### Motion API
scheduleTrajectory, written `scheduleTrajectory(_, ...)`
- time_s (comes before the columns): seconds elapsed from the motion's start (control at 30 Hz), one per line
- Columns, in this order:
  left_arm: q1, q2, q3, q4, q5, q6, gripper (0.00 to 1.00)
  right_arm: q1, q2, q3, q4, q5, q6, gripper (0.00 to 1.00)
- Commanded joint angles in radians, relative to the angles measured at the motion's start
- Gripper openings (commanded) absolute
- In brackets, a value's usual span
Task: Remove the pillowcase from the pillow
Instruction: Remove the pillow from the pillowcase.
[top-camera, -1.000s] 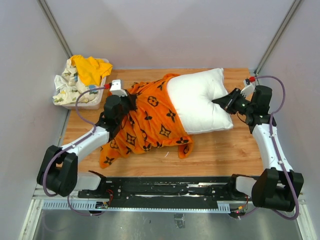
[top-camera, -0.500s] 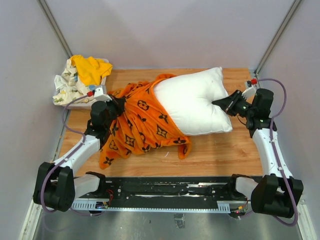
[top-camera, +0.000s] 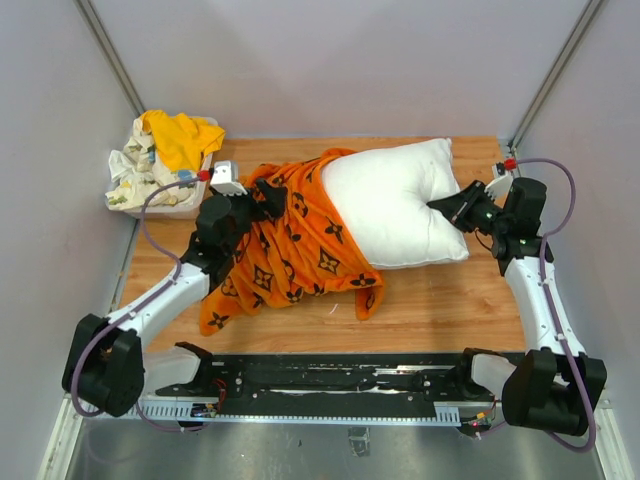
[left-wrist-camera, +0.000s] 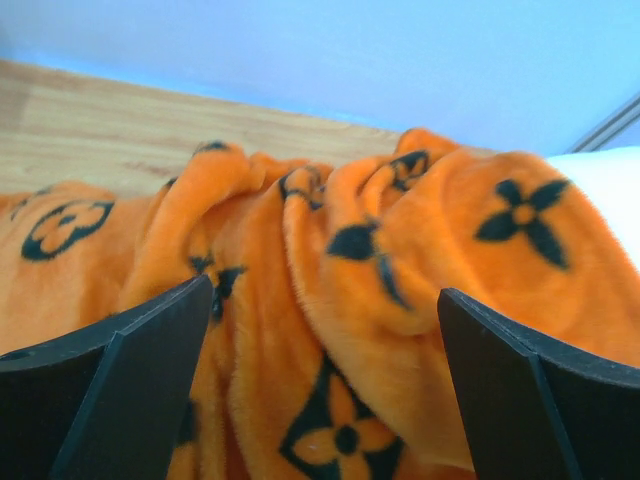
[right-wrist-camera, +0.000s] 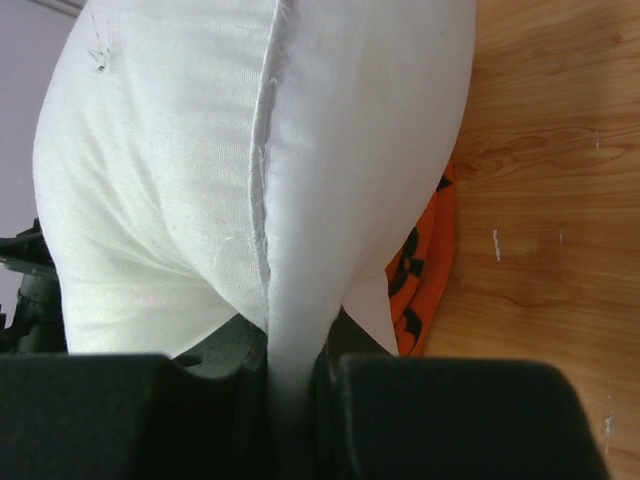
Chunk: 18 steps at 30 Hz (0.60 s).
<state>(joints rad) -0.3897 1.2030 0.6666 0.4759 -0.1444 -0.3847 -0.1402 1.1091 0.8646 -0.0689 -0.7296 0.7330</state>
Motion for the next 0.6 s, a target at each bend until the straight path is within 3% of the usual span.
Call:
scheduleTrajectory(0.0, -0.016, -0.148, 0.044, 0.003, 0.017, 0.04, 0.99, -0.004, -0.042, 0.017, 0.068, 0.049, -0.026, 0.01)
scheduleTrajectory(0.2, -0.066, -0.266, 0.053, -0.053, 0.172, 0.107, 0.99, 0.028, -0.015, 0.006, 0.115, 0.059, 0.003, 0.01)
scheduleTrajectory(0.57, -0.218, -0.127, 0.056, -0.082, 0.131, 0.168, 0.99, 0.099, -0.008, 0.025, 0.105, 0.098, -0.002, 0.01)
